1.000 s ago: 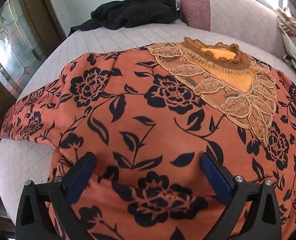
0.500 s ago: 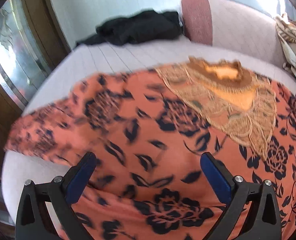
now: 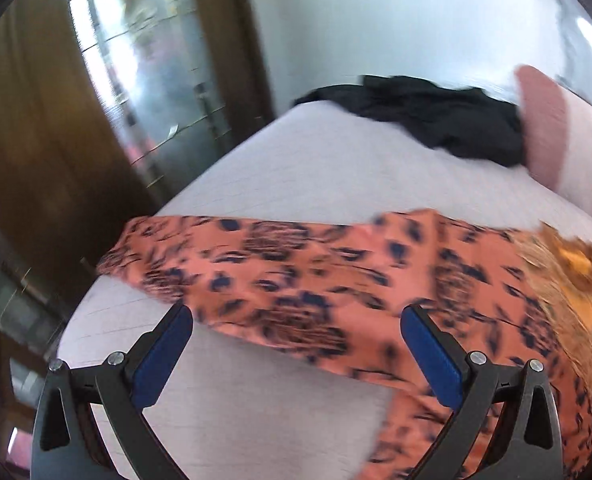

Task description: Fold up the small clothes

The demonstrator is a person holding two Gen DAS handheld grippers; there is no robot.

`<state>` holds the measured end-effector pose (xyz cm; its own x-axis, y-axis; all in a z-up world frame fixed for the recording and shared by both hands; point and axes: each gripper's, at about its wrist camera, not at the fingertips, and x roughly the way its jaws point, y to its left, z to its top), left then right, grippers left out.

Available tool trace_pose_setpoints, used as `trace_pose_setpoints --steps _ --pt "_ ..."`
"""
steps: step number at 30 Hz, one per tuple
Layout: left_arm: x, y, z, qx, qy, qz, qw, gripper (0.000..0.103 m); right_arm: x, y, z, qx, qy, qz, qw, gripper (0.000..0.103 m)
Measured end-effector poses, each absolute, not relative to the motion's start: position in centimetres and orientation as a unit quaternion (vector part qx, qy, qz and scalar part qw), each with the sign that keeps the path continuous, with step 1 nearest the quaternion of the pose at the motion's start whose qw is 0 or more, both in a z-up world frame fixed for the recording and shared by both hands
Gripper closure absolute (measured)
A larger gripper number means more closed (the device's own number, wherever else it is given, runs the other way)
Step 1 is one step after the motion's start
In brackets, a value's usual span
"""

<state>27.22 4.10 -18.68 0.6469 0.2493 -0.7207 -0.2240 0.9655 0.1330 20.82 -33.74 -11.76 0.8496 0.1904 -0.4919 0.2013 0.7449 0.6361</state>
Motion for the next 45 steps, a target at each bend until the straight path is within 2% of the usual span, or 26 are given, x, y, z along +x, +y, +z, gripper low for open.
trace_pose_setpoints --steps 5,7,8,10,12,15,18,20,21,22,27,30,36,39,45 --pt "27.7 6.6 -18.8 0.002 0.405 0.152 0.902 0.000 25.5 -22.8 -21.6 0.305 0.445 0.028 0.842 0.087" --pt "28.2 6.7 -18.9 -0.004 0.410 0.151 0.899 0.000 25.8 -20.0 -24.4 0.263 0.499 0.041 0.824 0.060" --pt "28.3 6.6 -19.0 -0.009 0.413 0.150 0.898 0.000 24.8 -18.9 -25.0 0.256 0.503 0.052 0.824 0.055" --pt "28.5 6.5 -19.0 -0.018 0.414 0.140 0.899 0.000 23.2 -19.1 -24.7 0.263 0.468 0.082 0.840 0.031" --pt "28.4 5.5 -18.8 -0.014 0.409 0.125 0.904 0.000 21.4 -20.4 -23.9 0.285 0.454 0.108 0.837 0.024" --pt "28.0 3.4 -18.5 0.006 0.400 0.102 0.911 0.000 19.0 -22.7 -22.0 0.293 0.425 0.139 0.845 0.024" --pt "27.1 1.3 -17.9 0.008 0.385 0.057 0.921 0.000 16.8 -26.3 -21.3 0.328 0.384 0.080 0.860 0.025" --pt "26.3 -0.8 -17.9 0.024 0.380 0.016 0.925 0.000 15.5 -30.0 -21.8 0.370 0.355 0.038 0.858 0.038" --pt "25.8 -2.2 -18.0 0.036 0.377 -0.010 0.925 0.000 15.2 -32.0 -22.3 0.393 0.341 0.019 0.854 0.057" --pt "25.3 -3.3 -18.1 0.041 0.378 -0.030 0.924 0.000 14.9 -34.0 -23.0 0.412 0.335 -0.007 0.847 0.069" --pt "23.4 -9.2 -20.4 0.074 0.392 -0.128 0.908 0.000 14.7 -41.2 -27.3 0.478 0.329 -0.095 0.809 0.070" --pt "22.9 -12.0 -21.7 0.103 0.378 -0.118 0.912 0.000 15.7 -42.7 -29.5 0.526 0.350 -0.104 0.768 0.079" --pt "23.6 -15.1 -25.2 0.217 0.358 -0.038 0.907 0.000 17.7 -41.1 -27.7 0.470 0.389 -0.083 0.788 0.075" --pt "26.4 -12.6 -24.8 0.192 0.386 0.040 0.901 0.000 17.8 -39.9 -28.0 0.460 0.410 -0.055 0.786 0.075" --pt "28.8 -0.9 -21.0 0.103 0.383 0.218 0.892 0.000 17.5 -37.6 -26.4 0.403 0.412 -0.049 0.816 0.075"
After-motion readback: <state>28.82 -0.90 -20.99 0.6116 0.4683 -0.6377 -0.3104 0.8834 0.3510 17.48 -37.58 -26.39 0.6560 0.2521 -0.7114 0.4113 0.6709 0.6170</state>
